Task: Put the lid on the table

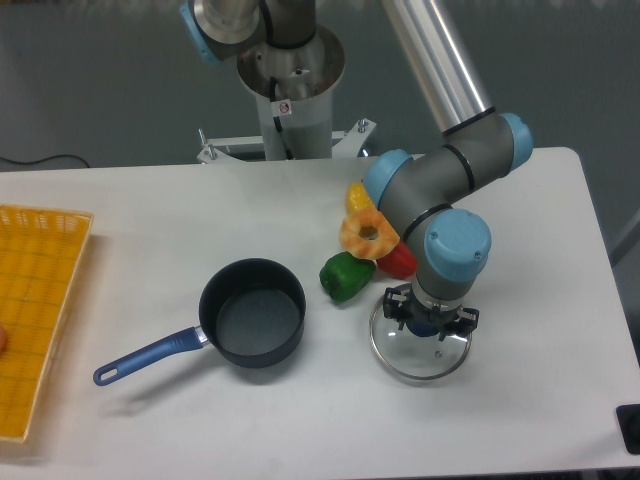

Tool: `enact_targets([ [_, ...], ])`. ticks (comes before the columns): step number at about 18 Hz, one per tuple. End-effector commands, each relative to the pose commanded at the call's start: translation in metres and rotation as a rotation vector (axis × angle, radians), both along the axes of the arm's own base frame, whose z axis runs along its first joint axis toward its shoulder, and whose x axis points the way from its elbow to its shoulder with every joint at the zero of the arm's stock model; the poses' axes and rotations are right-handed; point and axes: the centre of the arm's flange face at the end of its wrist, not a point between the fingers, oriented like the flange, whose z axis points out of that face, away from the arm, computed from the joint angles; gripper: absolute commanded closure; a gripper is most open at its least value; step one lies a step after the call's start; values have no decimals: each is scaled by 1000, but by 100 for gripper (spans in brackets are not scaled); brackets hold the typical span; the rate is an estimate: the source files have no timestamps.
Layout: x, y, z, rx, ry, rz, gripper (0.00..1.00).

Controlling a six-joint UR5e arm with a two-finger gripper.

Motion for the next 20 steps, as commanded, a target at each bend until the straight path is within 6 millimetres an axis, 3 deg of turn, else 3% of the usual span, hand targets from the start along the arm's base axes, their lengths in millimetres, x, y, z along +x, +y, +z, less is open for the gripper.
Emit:
enact_targets([
  [20, 9, 2, -8, -10, -16, 11, 47],
])
